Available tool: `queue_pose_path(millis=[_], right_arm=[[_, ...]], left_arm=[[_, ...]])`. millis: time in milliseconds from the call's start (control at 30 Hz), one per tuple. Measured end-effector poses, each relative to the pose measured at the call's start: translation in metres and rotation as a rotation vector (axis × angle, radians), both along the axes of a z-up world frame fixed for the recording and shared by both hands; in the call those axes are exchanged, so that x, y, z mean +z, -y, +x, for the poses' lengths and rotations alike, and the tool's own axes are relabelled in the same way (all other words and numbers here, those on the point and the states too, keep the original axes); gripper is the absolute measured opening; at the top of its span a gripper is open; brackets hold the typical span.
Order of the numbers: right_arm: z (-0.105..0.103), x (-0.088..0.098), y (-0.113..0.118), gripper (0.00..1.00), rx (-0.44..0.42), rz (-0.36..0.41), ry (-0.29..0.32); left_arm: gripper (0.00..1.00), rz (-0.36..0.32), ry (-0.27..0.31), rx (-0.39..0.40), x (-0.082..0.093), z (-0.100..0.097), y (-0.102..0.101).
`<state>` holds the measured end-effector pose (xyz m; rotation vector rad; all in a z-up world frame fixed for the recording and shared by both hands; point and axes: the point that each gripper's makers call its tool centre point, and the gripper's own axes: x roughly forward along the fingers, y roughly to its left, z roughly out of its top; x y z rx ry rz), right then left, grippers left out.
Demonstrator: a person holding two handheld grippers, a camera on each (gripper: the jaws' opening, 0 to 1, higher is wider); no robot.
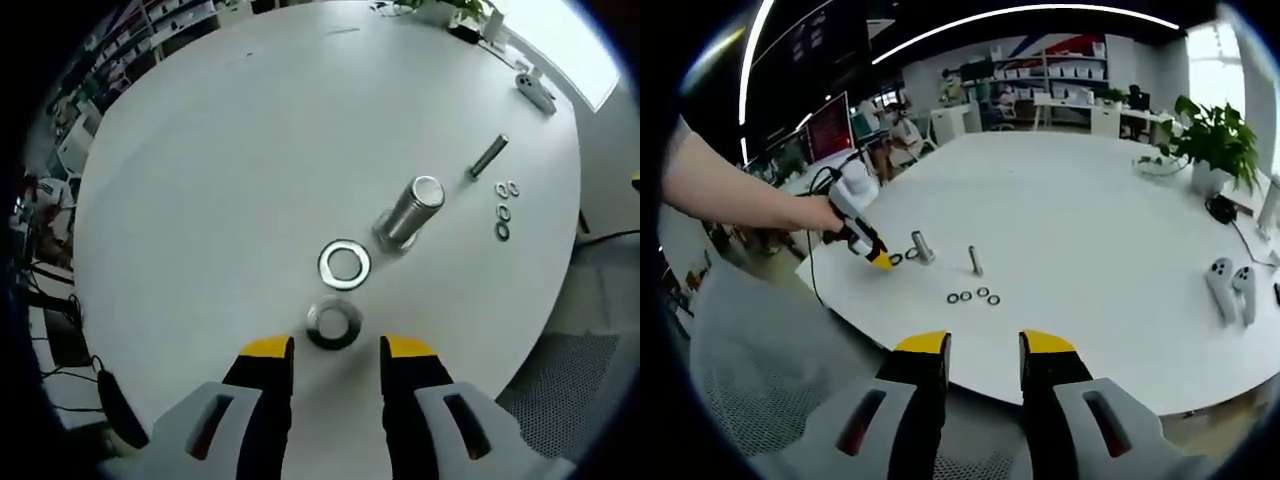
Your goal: Place the washer onto the threaded stud by aligning its center hole with the stud, sliding it down to the base, and recovering from edge contact or off-axis alignment until the washer reaches the visible bottom stop.
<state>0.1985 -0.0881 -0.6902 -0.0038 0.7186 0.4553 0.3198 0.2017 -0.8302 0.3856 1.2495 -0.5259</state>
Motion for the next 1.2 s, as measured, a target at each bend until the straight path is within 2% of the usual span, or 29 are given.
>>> queue_pose_path(millis=[67, 300, 433, 500, 567, 667, 800, 1033, 1067, 1133, 1200], right_arm=[[-0.0005, -0.0005, -0.0005, 0.3, 0.004, -0.003, -0.003], [-0.0008, -0.0013, -0.0011, 0.29, 0.011, -0.008, -0.006], [0.0005, 0.0001, 0.0003, 0.29, 0.0, -0.001, 0.0], [0.0003, 0.0001, 0.0, 0.29, 0.002, -0.001, 0.0], [0.0003, 0.0, -0.0001, 0.29, 0.001, 0.0, -0.002], [0.0002, -0.0004, -0.0004, 0.29, 0.003, -0.001, -0.004], [0.0001, -0.0003, -0.0005, 0.29, 0.004, -0.002, -0.003], [-0.0001, 0.0, -0.0007, 0.28, 0.007, 0.0, -0.003], [0.0, 0.0001, -0.0008, 0.28, 0.007, 0.0, -0.002], [0.0, -0.0001, -0.0008, 0.28, 0.008, 0.001, -0.002], [0.0, -0.0003, -0.0009, 0.28, 0.008, 0.001, -0.003]], left_arm=[[0.33, -0.001, -0.006, 0.008, -0.0011, 0.0017, 0.0009], [0.31, 0.031, -0.022, -0.057, -0.0086, 0.0054, 0.0034], [0.3, 0.017, -0.041, -0.016, -0.0079, 0.0099, 0.0013], [0.32, 0.018, -0.056, -0.023, -0.0083, 0.0083, 0.0035], [0.32, 0.085, -0.061, -0.132, -0.0089, 0.0067, 0.0007], [0.32, 0.069, -0.083, -0.087, -0.0087, 0.0076, 0.0033], [0.32, 0.089, -0.1, -0.095, -0.0089, 0.0063, 0.0038], [0.32, 0.079, -0.085, -0.108, -0.009, 0.006, 0.0032], [0.31, 0.077, -0.084, -0.109, -0.0087, 0.0059, 0.0033], [0.22, 0.071, -0.07, -0.106, -0.0077, 0.0077, 0.0049], [0.21, 0.071, -0.066, -0.104, -0.0086, 0.0094, 0.0047]])
